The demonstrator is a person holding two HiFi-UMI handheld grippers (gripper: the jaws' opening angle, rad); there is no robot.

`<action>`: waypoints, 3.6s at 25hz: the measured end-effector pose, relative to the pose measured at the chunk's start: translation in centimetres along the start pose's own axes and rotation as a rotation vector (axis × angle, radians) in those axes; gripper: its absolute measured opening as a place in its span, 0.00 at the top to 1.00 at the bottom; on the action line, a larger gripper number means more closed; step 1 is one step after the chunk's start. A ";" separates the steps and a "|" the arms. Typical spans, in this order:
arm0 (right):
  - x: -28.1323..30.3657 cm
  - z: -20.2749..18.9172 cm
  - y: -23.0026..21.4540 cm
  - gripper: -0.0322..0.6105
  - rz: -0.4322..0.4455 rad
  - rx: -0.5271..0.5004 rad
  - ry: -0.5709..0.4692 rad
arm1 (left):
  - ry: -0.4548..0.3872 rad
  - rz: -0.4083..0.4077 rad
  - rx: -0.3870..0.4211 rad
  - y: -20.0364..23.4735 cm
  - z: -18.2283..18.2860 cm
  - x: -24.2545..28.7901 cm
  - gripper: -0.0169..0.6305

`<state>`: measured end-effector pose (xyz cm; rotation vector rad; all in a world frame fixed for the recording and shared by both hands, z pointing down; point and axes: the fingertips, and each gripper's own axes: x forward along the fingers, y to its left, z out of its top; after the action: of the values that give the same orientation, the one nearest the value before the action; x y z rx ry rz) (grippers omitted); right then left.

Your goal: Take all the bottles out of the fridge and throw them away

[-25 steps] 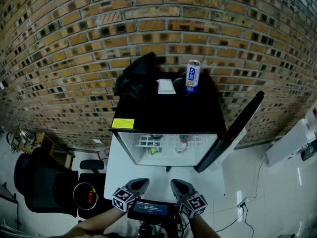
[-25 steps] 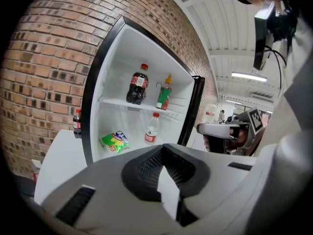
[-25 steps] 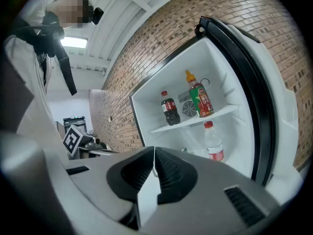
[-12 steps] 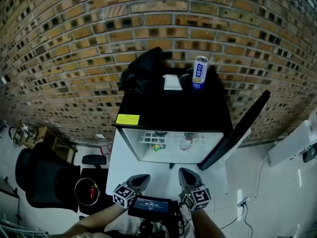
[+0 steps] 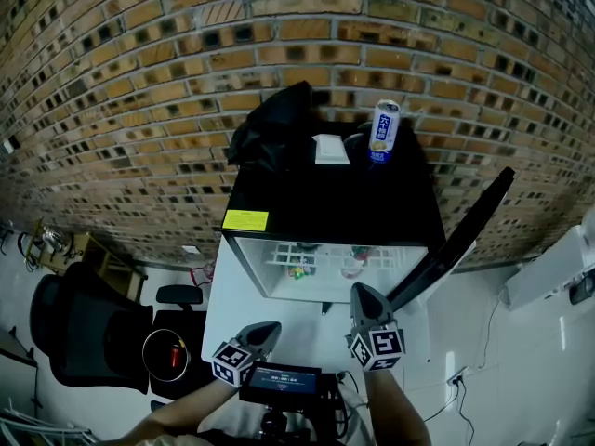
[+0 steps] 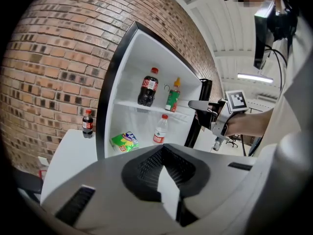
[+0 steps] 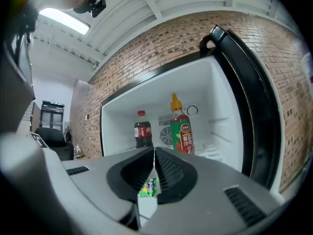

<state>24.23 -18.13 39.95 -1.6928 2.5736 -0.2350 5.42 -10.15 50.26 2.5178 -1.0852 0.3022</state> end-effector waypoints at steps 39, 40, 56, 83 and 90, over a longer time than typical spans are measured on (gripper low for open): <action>10.1 2.0 -6.5 0.55 -0.217 -0.110 0.129 | -0.001 0.092 -0.048 3.5 0.4 -1.9 0.97; 9.9 2.0 -6.5 0.55 -0.219 -0.118 0.132 | 0.001 0.093 -0.051 3.4 0.5 -2.0 0.97; 5.1 2.3 -2.7 0.55 -0.080 -0.092 0.112 | -0.014 -0.007 -0.066 1.1 1.3 -1.3 0.94; 3.7 -4.7 15.2 0.55 0.665 -0.020 0.216 | -0.020 0.243 -0.059 0.6 -0.8 -5.5 0.94; 2.3 -7.1 23.4 0.55 0.952 0.027 0.286 | -0.031 0.377 -0.033 0.1 -2.9 -8.0 0.73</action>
<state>1.19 -10.45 43.45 -0.2934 3.1945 -0.4565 -0.20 -3.78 50.20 2.2828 -1.5631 0.3434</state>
